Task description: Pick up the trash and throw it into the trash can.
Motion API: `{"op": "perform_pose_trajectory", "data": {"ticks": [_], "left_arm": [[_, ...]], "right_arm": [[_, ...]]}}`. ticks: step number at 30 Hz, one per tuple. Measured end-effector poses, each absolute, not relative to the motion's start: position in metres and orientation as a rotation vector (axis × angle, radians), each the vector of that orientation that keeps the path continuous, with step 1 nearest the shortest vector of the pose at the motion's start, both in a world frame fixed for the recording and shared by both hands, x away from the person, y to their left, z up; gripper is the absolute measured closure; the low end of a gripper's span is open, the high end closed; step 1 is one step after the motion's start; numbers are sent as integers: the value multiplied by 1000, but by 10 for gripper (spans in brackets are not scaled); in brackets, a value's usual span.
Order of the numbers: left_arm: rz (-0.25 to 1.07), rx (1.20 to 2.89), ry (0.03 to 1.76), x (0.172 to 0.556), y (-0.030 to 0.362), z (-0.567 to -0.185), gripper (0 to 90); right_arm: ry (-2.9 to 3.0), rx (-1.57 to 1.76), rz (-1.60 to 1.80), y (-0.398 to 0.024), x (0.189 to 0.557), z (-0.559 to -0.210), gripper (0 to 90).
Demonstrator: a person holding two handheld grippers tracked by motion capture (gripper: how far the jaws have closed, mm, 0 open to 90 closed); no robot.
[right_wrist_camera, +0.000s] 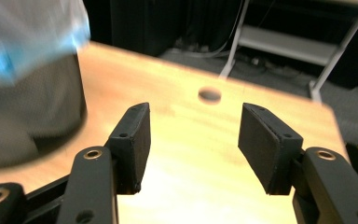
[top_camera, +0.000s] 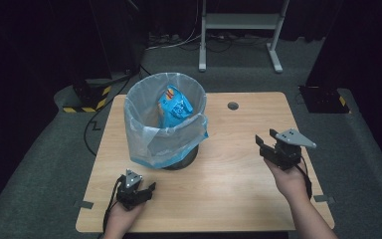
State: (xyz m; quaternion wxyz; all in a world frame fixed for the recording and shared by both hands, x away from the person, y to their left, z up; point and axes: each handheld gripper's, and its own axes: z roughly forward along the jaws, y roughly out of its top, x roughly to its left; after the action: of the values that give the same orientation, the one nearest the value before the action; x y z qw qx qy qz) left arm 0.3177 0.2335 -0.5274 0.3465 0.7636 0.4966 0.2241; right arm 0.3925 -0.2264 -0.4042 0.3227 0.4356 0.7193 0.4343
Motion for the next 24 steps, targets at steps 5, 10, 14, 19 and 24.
{"op": "perform_pose_trajectory", "data": {"ticks": [5, 10, 14, 19, 24], "left_arm": [[585, 1987, 1286, 318, 234, -527, 363], [585, 1987, 1285, 318, 234, -527, 364], [583, 1982, 1289, 318, 233, -527, 365], [588, 1971, 1296, 318, 233, -528, 367], [593, 1968, 1301, 318, 233, -528, 370]], "right_arm": [[1965, 1214, 1082, -238, 393, -452, 470], [2021, 1282, 1029, -248, 388, -495, 489], [2092, 1284, 944, -249, 382, -519, 515], [2122, 1378, 944, -250, 381, -522, 510], [2105, 1379, 914, -246, 379, -523, 496]]}}
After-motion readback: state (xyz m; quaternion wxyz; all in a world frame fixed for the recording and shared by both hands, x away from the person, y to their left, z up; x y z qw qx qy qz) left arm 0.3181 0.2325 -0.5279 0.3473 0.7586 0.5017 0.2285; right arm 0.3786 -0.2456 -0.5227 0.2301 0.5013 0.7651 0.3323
